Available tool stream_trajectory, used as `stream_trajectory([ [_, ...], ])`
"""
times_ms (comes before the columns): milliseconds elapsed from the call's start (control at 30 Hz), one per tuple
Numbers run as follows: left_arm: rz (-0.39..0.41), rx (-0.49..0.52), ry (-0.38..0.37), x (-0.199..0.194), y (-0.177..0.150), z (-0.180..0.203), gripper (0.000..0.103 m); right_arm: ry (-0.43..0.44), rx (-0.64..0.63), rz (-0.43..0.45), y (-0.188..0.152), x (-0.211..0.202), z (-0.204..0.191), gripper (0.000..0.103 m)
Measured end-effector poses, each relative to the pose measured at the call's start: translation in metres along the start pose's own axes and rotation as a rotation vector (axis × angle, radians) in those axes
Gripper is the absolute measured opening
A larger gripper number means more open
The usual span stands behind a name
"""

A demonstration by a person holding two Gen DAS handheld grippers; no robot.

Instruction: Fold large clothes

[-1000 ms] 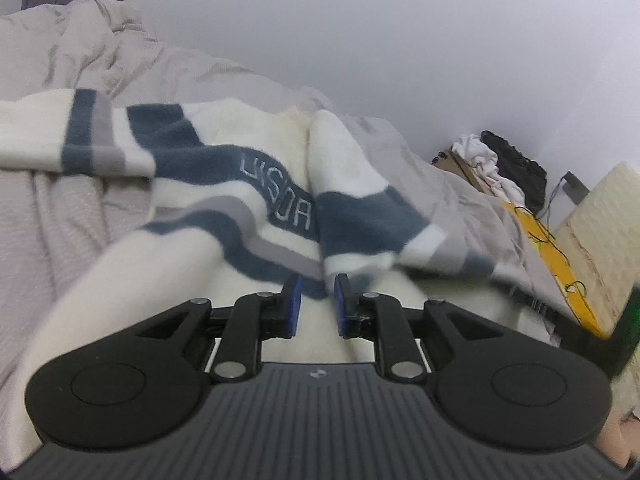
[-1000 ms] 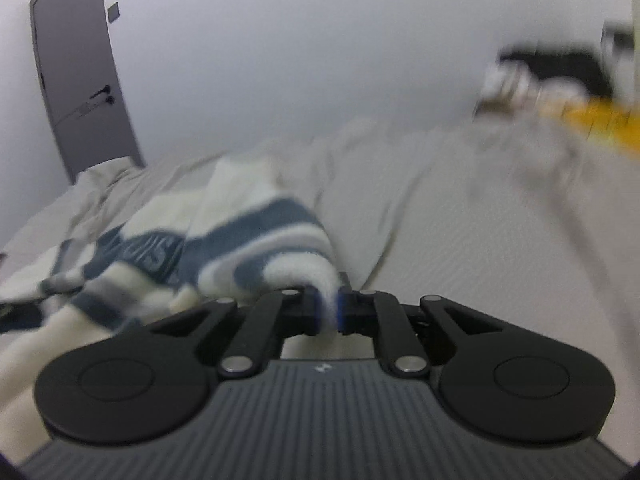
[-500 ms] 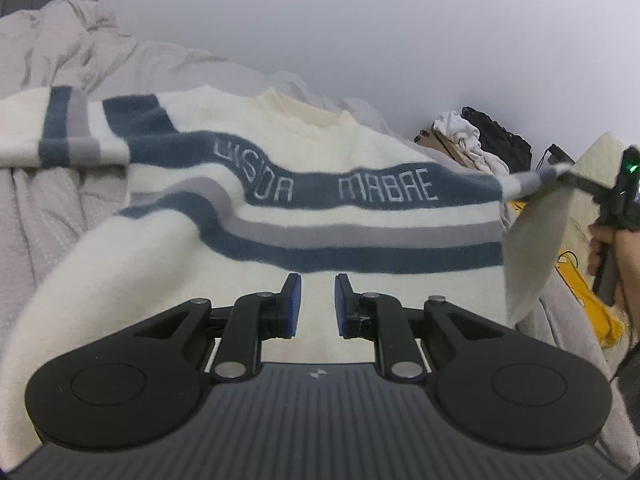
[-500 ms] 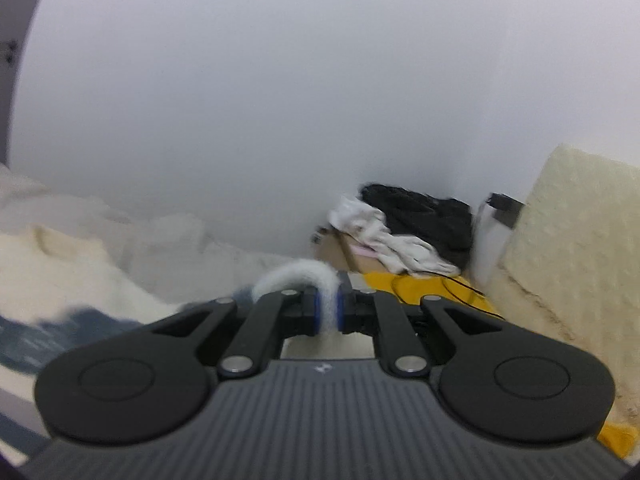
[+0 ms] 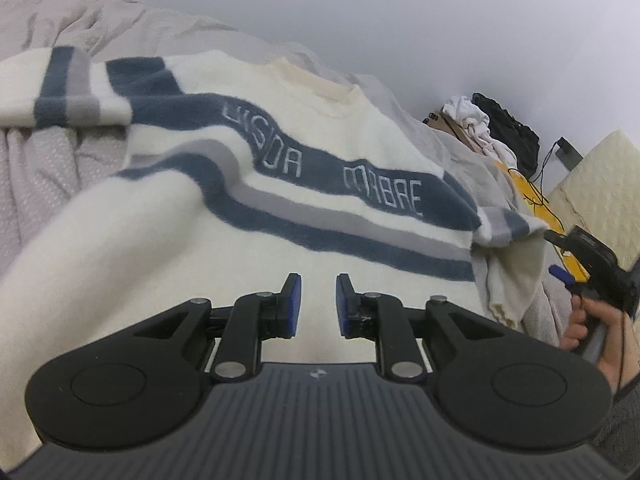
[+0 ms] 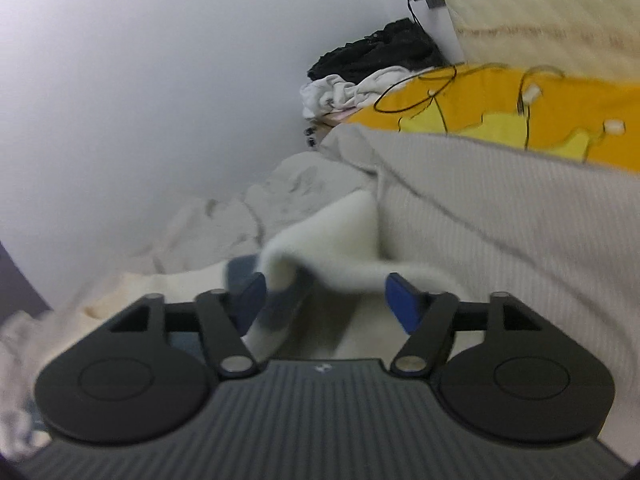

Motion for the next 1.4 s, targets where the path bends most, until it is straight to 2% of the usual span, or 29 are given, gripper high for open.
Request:
stream_trajectory([
  [100, 0.004, -0.007, 0.008, -0.003, -0.001, -0.002, 0.026, 0.113, 0.165, -0.017, -0.004, -0.005, 0.003, 0.088],
  [200, 0.013, -0.011, 0.018, -0.004, -0.001, -0.002, 0.027, 0.248, 0.363, -0.022, -0.010, 0.001, 0.008, 0.088],
  [300, 0.021, -0.017, 0.025, -0.003, 0.000, -0.002, 0.028, 0.309, 0.610, -0.031, -0.026, 0.026, 0.020, 0.088],
  [367, 0.020, -0.022, 0.034, 0.000, 0.002, -0.004, 0.028, 0.302, 0.799, -0.019, -0.038, 0.045, 0.032, 0.088],
  [433, 0.015, -0.030, 0.046, 0.005, 0.004, -0.007, 0.028, 0.269, 0.932, -0.001, -0.045, 0.062, 0.044, 0.088],
  [533, -0.002, -0.061, 0.057, 0.015, 0.008, -0.015, 0.028, 0.233, 0.978, 0.057, -0.039, 0.075, 0.056, 0.088],
  [700, -0.034, -0.117, 0.044, 0.030, 0.016, -0.025, 0.028, 0.064, 1.066, 0.068, -0.034, 0.092, 0.081, 0.086],
  [767, -0.034, -0.125, 0.051, 0.033, 0.018, -0.028, 0.028, -0.002, 1.028, 0.056, -0.028, 0.096, 0.089, 0.067],
  [800, -0.034, -0.129, 0.051, 0.034, 0.019, -0.029, 0.028, -0.044, 0.979, 0.024, -0.021, 0.098, 0.090, 0.040],
  [833, -0.034, -0.137, 0.049, 0.034, 0.020, -0.031, 0.028, -0.085, 0.931, -0.005, -0.014, 0.099, 0.091, 0.018],
  [900, -0.032, -0.152, 0.042, 0.033, 0.021, -0.033, 0.028, -0.120, 0.866, -0.026, 0.000, 0.099, 0.094, 0.017],
  [967, -0.026, -0.158, 0.036, 0.029, 0.023, -0.034, 0.028, -0.106, 0.786, 0.022, 0.023, 0.090, 0.092, 0.015],
  [1233, 0.011, -0.164, -0.001, 0.007, 0.027, -0.033, 0.028, 0.101, 0.500, 0.266, 0.126, 0.019, 0.058, 0.015],
  [1333, 0.014, -0.165, -0.006, 0.003, 0.026, -0.033, 0.028, 0.139, 0.423, 0.350, 0.137, -0.006, 0.055, 0.015],
  [1400, 0.011, -0.166, -0.008, 0.002, 0.025, -0.035, 0.028, 0.118, 0.403, 0.380, 0.133, -0.012, 0.064, 0.016],
])
Point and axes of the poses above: each gripper's, at about its wrist camera, not at the fingertips, and x roughly the way its jaws point, z to its right, y to its top, the point moved 3 cm from there along x, roughly the way its jaws point, and after that the axes turned 12 degrees about -x, right-handed, at the moved point
